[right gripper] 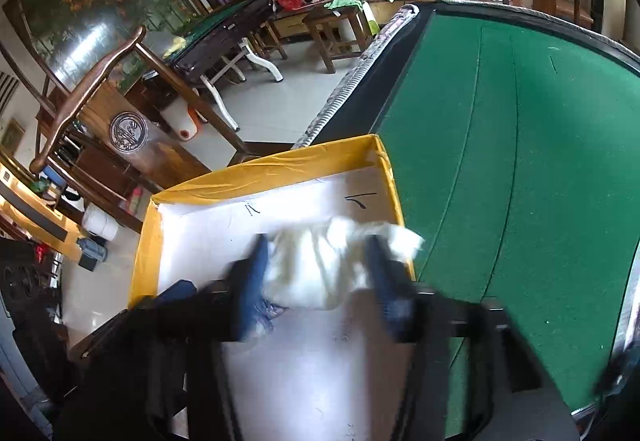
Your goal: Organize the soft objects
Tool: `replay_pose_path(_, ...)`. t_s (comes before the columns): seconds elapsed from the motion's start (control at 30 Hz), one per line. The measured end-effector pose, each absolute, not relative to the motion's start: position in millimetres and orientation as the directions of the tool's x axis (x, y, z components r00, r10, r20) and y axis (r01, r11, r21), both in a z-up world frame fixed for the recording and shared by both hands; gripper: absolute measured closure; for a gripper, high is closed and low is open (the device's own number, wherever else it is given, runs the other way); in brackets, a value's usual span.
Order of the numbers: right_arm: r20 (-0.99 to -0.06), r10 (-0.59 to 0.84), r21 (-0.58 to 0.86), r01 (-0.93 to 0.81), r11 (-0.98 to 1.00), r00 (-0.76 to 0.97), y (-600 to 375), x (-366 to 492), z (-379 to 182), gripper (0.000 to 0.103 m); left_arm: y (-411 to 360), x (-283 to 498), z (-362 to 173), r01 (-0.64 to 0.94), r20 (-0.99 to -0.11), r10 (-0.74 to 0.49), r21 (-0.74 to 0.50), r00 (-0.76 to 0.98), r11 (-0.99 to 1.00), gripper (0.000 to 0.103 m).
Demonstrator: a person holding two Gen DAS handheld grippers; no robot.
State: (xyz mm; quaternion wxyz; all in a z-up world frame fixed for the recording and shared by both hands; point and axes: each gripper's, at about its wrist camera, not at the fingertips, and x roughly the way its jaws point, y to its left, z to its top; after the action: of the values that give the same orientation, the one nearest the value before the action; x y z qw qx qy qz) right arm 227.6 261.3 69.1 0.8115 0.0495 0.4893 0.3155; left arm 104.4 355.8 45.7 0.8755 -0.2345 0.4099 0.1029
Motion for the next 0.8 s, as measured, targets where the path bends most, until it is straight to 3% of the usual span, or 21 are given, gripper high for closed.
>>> replay_pose_path(0.3,-0.693,0.664,0.525,-0.434,0.732,0.281,211,204,90,0.041,337,71,69,-0.308,-0.726,-0.055,-0.358,0.686,0.881,0.046)
replay_pose_path(0.6,-0.688,0.696,0.517,-0.533,0.67,0.207,106,124,89,0.041,270,-2,87,-0.154,-0.645,-0.115,-0.346,0.756,0.925,0.046)
replay_pose_path(0.8,-0.704,0.663,0.476,-0.523,0.707,0.256,48,111,71,0.041,211,-33,82,0.015,-0.632,-0.232,-0.33,0.74,0.944,0.043)
